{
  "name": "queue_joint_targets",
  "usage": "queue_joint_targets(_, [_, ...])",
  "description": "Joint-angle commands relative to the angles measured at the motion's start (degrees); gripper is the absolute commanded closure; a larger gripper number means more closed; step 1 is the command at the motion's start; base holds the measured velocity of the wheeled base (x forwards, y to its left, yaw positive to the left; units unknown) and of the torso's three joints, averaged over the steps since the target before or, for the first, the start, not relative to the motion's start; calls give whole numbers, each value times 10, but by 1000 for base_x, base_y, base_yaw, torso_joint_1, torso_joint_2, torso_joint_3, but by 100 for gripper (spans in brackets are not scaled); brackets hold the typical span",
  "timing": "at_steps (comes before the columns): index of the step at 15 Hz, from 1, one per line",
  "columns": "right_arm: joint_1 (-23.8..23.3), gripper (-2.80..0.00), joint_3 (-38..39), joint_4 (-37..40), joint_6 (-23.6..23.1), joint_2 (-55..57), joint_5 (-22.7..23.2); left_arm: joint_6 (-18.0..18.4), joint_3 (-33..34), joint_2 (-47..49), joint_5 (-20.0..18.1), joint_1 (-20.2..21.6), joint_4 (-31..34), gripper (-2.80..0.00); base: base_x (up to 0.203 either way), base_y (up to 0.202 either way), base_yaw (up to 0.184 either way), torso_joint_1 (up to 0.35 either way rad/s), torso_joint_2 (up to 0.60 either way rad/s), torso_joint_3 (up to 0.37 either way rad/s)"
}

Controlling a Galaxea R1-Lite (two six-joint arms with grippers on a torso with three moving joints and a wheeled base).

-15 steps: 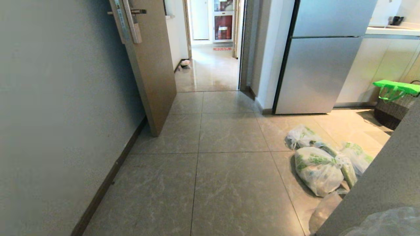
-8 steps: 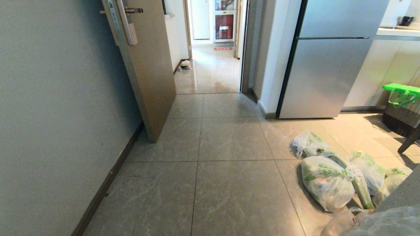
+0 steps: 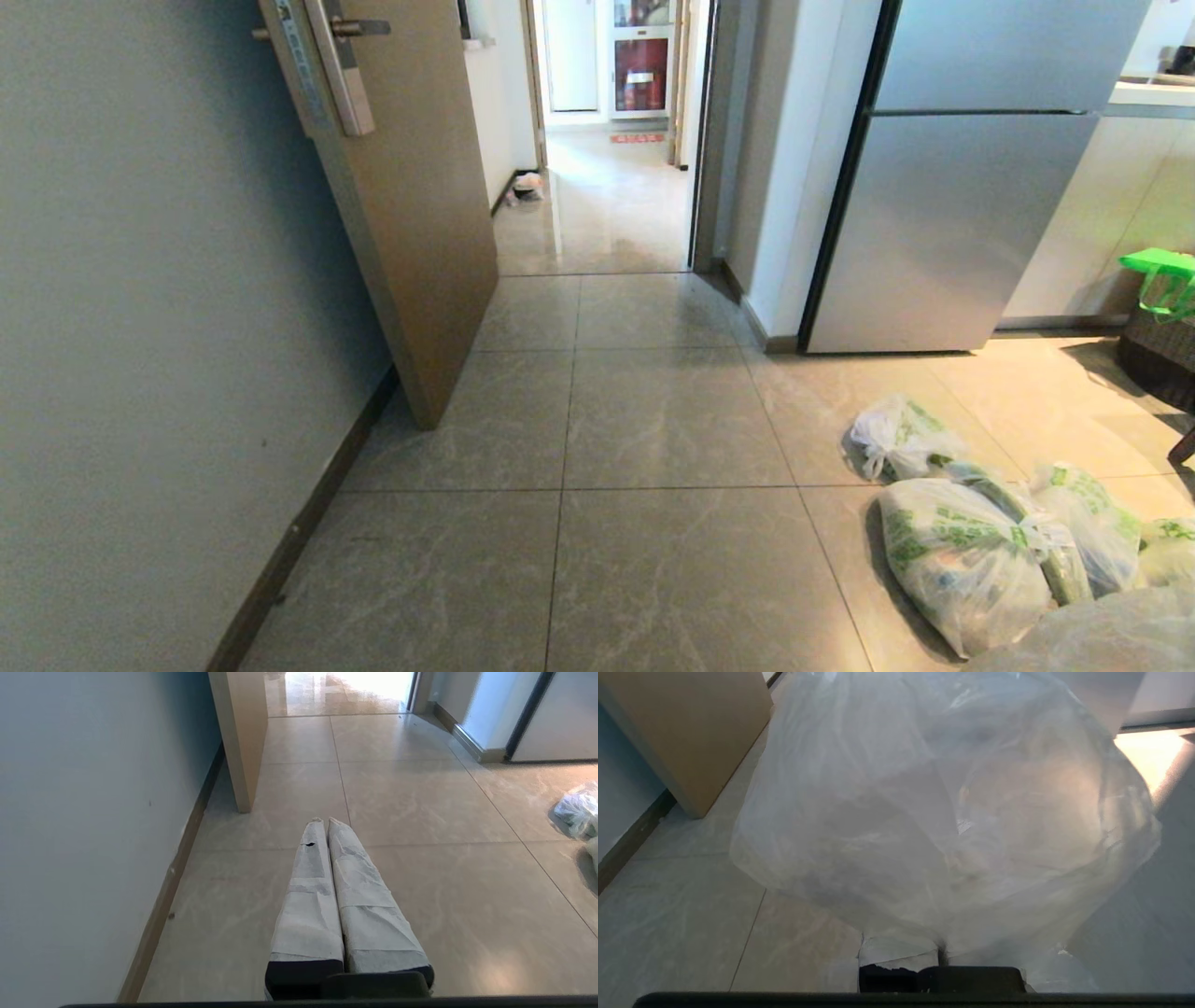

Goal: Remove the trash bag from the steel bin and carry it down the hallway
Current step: Put the trash bag at the door

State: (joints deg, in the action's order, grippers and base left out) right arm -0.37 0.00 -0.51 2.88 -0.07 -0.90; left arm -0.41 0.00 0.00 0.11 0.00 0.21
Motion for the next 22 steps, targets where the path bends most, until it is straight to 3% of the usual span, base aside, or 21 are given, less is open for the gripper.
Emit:
queue_joint_targets(1, [0, 0, 2, 0, 0, 0, 0, 0, 0, 0, 1, 0, 0, 0, 192, 0, 0, 4, 4, 4])
queue_joint_targets(22, [0, 0, 2, 0, 0, 0, 0, 0, 0, 0, 1, 0, 0, 0, 192, 0, 1, 3, 2, 2])
